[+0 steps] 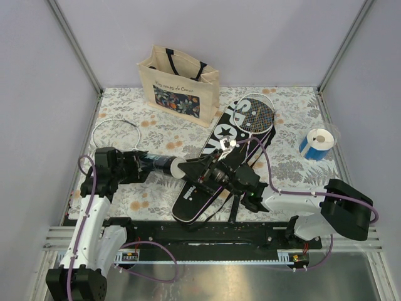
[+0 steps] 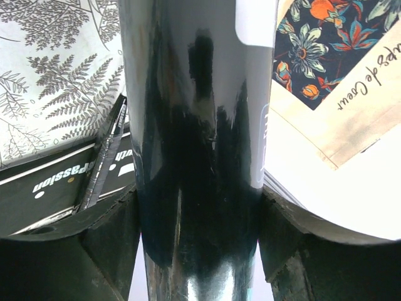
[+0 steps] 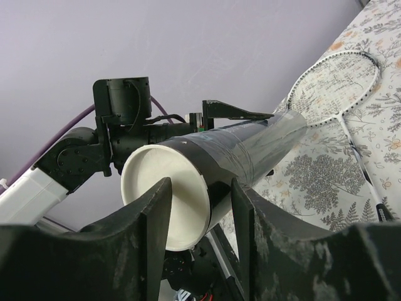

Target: Pack up the badminton gear

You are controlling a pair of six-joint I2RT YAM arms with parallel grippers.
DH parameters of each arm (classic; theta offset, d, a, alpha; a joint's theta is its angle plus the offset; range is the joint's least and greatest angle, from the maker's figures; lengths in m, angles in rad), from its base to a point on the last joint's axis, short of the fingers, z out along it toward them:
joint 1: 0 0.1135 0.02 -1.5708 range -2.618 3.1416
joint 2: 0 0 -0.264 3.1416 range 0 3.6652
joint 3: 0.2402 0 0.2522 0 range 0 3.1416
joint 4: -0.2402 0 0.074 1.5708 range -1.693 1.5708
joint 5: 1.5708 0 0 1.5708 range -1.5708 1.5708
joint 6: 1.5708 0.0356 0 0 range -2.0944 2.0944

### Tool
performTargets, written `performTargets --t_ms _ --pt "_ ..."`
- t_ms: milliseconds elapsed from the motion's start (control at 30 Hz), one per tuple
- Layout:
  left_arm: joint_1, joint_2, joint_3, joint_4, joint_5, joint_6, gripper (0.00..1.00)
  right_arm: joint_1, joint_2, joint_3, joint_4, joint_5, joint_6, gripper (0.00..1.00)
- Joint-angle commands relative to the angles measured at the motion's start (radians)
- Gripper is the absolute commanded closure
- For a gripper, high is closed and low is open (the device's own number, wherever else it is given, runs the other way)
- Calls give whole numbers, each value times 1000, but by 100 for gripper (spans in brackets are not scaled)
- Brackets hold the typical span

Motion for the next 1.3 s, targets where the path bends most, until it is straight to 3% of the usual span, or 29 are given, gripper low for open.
performTargets --t_ms 0,333,467,533,567,667,767,900,1033,1267 --pt "-43 -58 102 58 167 20 92 9 -6 14 -141 24 -139 46" --pt "-41 -70 122 -8 184 138 91 7 -441 8 -404 -12 -664 6" --pt "-41 -45 117 -16 237 184 90 7 -552 -59 -440 -112 -941 3" --pt "-41 -33 108 -16 276 188 90 7 -581 -172 -328 -277 -1195 2" --pt "-41 -29 105 -14 296 189 90 7 -566 -203 -255 -273 -1263 2" --pt "-41 -27 99 -14 329 183 90 0 -509 -141 -393 -281 -1402 1" --pt "-41 -36 103 -14 342 180 90 -5 -413 -136 -339 -353 -1471 1" --pt "-43 -55 102 -14 349 163 90 -5 -292 -53 -302 -488 -1512 0" --pt "-41 -48 96 -14 372 160 90 -5 -166 13 -113 -504 -1520 0" --pt "-41 -48 100 -14 386 154 89 -5 -32 146 -66 -605 -1484 0"
